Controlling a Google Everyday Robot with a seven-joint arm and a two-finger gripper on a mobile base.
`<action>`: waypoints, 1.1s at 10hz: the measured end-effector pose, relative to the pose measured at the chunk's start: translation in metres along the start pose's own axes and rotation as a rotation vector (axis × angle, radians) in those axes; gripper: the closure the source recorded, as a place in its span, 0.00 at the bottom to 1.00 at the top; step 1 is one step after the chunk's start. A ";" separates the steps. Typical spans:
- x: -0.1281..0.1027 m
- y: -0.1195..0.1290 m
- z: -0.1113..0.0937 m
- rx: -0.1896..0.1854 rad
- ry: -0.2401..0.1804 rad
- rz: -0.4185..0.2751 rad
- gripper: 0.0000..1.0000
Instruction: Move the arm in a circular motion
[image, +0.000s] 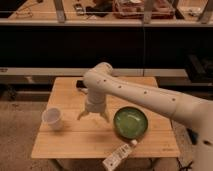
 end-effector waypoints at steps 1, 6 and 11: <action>0.051 -0.009 0.016 -0.016 0.001 -0.063 0.20; 0.206 0.086 -0.041 -0.041 0.222 0.001 0.20; 0.181 0.250 -0.132 -0.078 0.383 0.319 0.20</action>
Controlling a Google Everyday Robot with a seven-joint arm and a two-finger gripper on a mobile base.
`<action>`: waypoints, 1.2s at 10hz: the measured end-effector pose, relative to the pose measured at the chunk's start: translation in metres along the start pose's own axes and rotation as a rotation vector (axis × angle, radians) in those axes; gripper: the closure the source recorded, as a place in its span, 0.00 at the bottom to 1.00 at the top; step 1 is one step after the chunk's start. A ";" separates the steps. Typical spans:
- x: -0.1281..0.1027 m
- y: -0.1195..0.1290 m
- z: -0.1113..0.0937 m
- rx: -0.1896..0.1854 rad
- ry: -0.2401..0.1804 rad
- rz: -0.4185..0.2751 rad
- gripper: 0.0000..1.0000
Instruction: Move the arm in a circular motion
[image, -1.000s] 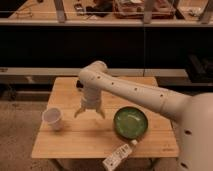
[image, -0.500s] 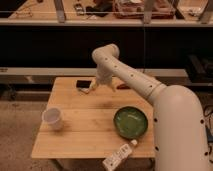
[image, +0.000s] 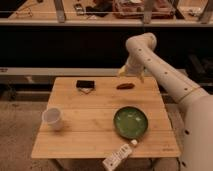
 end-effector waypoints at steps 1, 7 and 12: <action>-0.012 0.027 -0.013 -0.025 0.002 0.048 0.20; -0.234 0.073 -0.041 -0.062 -0.192 0.216 0.20; -0.307 -0.017 -0.034 0.042 -0.237 0.047 0.20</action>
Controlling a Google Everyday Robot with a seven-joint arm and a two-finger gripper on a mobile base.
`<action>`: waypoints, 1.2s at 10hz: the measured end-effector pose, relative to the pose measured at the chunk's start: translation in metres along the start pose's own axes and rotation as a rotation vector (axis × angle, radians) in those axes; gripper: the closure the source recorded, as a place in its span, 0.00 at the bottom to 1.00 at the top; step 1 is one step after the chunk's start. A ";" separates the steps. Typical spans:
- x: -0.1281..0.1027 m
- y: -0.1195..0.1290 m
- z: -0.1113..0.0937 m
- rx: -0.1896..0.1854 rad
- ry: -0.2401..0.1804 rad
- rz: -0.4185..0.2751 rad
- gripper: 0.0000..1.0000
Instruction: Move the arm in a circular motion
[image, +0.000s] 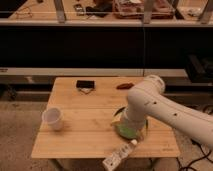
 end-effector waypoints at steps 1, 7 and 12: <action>-0.011 -0.041 0.012 0.028 -0.032 -0.092 0.20; 0.058 -0.182 0.064 0.059 -0.057 -0.461 0.20; 0.219 -0.130 0.030 -0.015 0.127 -0.329 0.20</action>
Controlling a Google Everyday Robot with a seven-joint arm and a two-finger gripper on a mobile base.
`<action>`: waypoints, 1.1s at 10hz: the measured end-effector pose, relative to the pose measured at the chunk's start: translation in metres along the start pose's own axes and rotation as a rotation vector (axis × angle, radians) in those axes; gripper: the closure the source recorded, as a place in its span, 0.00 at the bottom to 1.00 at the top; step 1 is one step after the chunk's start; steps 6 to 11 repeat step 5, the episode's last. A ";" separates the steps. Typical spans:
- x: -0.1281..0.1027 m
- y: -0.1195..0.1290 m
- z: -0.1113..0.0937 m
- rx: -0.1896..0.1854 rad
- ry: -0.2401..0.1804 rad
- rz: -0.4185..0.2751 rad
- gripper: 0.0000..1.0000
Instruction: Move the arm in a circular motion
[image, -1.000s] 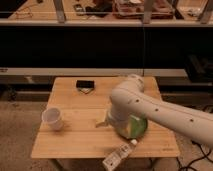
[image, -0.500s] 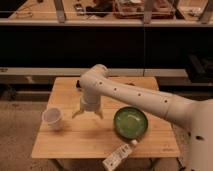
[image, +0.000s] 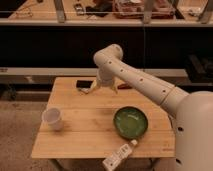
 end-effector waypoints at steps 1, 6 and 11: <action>0.002 0.023 -0.001 -0.014 0.007 0.054 0.20; -0.014 0.089 -0.007 -0.047 0.019 0.216 0.20; -0.014 0.089 -0.007 -0.047 0.019 0.216 0.20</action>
